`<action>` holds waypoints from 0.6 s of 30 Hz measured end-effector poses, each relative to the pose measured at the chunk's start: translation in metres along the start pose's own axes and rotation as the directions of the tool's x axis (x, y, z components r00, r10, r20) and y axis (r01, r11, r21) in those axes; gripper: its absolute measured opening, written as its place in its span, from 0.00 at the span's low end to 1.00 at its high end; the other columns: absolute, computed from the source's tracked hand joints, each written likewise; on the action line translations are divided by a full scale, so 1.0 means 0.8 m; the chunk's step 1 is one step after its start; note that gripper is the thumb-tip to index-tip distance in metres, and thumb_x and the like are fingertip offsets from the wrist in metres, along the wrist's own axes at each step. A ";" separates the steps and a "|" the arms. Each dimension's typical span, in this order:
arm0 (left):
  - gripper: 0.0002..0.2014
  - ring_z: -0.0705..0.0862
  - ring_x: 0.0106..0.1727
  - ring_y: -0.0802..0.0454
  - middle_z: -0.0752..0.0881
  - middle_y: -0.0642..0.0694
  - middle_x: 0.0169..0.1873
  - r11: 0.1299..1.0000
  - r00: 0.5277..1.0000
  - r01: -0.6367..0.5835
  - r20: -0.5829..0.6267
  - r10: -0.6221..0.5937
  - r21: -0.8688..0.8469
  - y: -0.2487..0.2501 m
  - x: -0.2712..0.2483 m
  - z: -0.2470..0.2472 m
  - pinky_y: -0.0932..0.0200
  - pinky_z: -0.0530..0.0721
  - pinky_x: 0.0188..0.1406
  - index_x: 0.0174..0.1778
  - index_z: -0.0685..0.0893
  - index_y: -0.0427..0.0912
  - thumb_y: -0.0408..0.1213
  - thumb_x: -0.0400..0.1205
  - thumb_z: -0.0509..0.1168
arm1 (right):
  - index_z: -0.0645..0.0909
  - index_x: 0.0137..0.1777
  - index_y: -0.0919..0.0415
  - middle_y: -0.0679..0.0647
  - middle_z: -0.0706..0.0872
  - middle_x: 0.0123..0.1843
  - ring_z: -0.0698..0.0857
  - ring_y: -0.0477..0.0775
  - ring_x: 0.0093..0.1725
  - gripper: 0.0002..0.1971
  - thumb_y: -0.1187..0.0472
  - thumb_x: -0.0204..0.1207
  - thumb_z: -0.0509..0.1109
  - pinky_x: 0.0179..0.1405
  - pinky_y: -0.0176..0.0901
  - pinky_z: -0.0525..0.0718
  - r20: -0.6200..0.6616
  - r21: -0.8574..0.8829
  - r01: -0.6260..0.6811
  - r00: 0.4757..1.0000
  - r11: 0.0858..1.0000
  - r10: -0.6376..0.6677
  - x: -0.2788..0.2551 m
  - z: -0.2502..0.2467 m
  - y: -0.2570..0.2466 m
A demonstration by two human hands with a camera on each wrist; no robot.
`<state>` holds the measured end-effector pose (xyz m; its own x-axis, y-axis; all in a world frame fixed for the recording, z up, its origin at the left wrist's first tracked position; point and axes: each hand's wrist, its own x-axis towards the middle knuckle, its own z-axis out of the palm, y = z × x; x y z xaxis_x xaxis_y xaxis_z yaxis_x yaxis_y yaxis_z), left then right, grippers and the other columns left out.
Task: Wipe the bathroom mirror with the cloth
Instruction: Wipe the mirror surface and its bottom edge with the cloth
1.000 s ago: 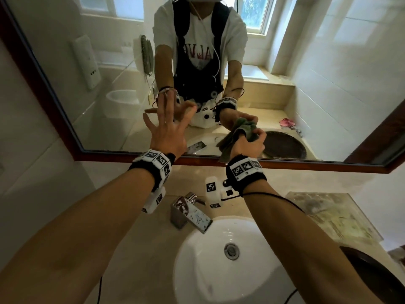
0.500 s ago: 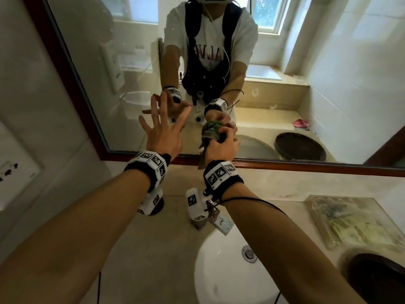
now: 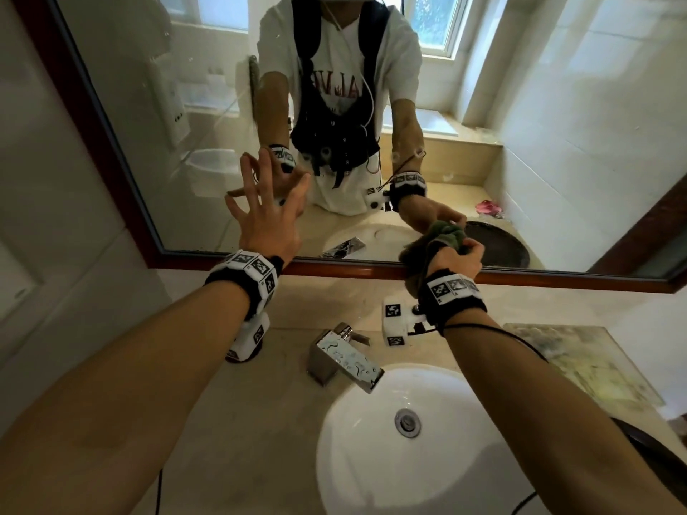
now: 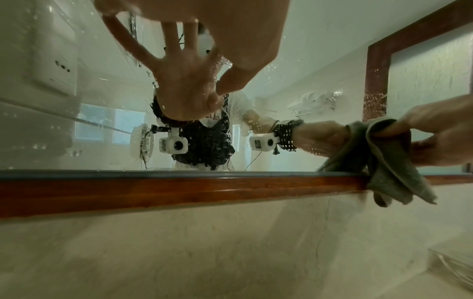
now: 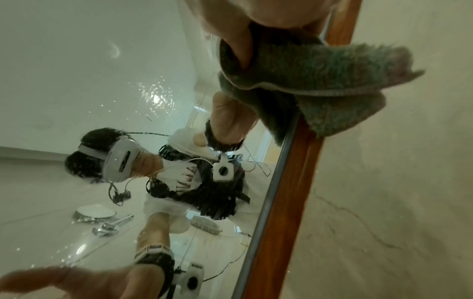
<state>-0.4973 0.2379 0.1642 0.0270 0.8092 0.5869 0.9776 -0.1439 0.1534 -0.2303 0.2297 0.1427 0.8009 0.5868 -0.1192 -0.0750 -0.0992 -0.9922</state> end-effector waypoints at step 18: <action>0.50 0.42 0.83 0.31 0.43 0.35 0.84 0.991 0.990 -0.127 -0.051 0.129 0.031 -0.020 -0.003 -0.007 0.23 0.61 0.69 0.82 0.55 0.64 0.26 0.67 0.66 | 0.75 0.45 0.57 0.57 0.73 0.57 0.80 0.62 0.52 0.05 0.65 0.71 0.66 0.61 0.55 0.81 0.150 -0.257 0.072 0.988 0.964 -0.034 -0.091 0.076 0.040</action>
<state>-0.5139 0.2348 0.1646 0.1419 0.7536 0.6418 0.9722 -0.2280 0.0527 -0.3272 0.2326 0.1178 0.7050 0.7035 -0.0892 0.1386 -0.2601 -0.9556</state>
